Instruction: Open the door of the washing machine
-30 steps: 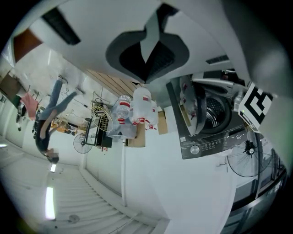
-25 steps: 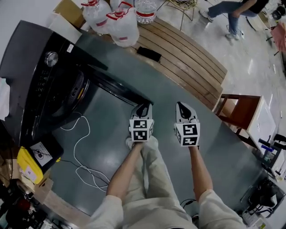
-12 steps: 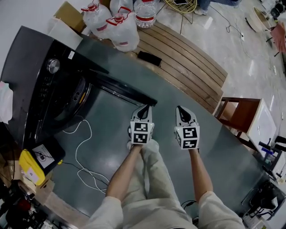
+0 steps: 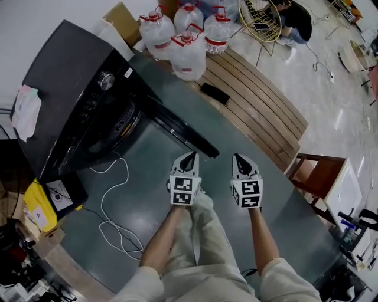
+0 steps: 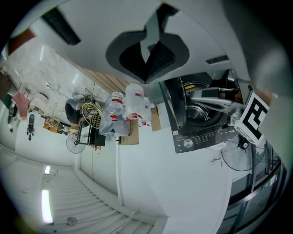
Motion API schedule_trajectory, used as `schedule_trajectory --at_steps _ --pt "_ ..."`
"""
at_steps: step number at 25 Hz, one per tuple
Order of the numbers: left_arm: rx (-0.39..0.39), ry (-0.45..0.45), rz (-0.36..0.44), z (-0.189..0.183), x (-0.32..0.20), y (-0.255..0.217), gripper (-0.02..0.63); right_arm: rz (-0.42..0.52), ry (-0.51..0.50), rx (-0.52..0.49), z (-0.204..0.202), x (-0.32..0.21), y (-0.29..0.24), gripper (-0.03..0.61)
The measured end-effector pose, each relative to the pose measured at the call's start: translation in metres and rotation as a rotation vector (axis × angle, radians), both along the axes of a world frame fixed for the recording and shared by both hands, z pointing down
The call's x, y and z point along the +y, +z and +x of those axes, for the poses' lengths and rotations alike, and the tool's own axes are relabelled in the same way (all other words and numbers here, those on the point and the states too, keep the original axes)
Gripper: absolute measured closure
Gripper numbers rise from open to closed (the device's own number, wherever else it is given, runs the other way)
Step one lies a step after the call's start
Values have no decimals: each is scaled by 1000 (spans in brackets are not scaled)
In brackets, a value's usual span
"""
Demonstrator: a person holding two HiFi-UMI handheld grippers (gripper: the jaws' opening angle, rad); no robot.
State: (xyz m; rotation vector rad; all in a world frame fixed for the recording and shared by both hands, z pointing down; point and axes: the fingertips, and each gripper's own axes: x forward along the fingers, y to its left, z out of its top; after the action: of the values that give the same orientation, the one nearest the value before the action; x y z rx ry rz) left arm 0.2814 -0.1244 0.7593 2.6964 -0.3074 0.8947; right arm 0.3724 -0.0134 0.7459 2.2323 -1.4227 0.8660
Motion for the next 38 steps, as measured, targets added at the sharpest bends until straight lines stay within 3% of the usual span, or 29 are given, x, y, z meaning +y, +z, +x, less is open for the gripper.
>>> schedule_trajectory --at_steps 17,26,38 --pt "31 -432 119 -213 -109 -102 606 108 -372 39 -123 -137 -86 580" --pt "45 -651 179 -321 -131 -176 606 174 -528 54 -189 -186 -153 580" --pt "87 -780 271 -402 -131 -283 606 282 -623 107 -239 -204 -263 580"
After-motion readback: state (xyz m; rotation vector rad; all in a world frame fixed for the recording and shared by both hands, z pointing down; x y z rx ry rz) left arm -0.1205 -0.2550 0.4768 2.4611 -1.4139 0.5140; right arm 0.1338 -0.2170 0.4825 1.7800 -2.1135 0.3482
